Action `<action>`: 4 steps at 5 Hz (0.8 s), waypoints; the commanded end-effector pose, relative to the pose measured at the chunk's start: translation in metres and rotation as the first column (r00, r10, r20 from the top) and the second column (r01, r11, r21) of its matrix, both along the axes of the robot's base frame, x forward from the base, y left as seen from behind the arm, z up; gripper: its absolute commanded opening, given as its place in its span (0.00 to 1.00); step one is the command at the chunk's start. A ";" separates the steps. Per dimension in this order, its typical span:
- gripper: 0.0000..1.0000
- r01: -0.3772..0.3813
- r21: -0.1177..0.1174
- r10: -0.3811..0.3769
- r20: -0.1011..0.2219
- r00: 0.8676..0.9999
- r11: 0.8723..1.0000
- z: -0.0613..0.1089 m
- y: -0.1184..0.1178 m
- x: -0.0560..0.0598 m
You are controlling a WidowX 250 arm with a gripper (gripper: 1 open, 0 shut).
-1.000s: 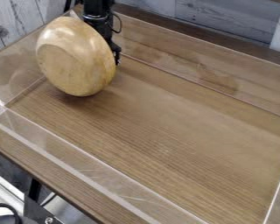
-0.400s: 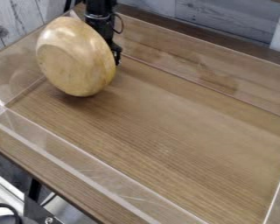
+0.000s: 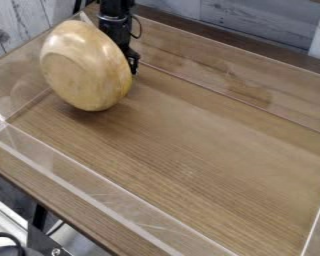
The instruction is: Put the green block in the brown bowl
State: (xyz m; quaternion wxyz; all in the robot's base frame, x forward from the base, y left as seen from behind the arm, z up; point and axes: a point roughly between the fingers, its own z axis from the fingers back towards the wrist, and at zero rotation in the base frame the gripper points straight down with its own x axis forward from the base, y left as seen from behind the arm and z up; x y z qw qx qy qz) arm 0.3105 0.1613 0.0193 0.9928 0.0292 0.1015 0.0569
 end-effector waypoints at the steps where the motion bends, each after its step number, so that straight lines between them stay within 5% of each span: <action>1: 0.00 0.011 0.007 -0.011 -0.013 1.000 1.000 -0.001 -0.001 0.000; 4: 0.00 0.030 -0.009 -0.030 -0.007 1.000 1.000 0.009 -0.014 0.003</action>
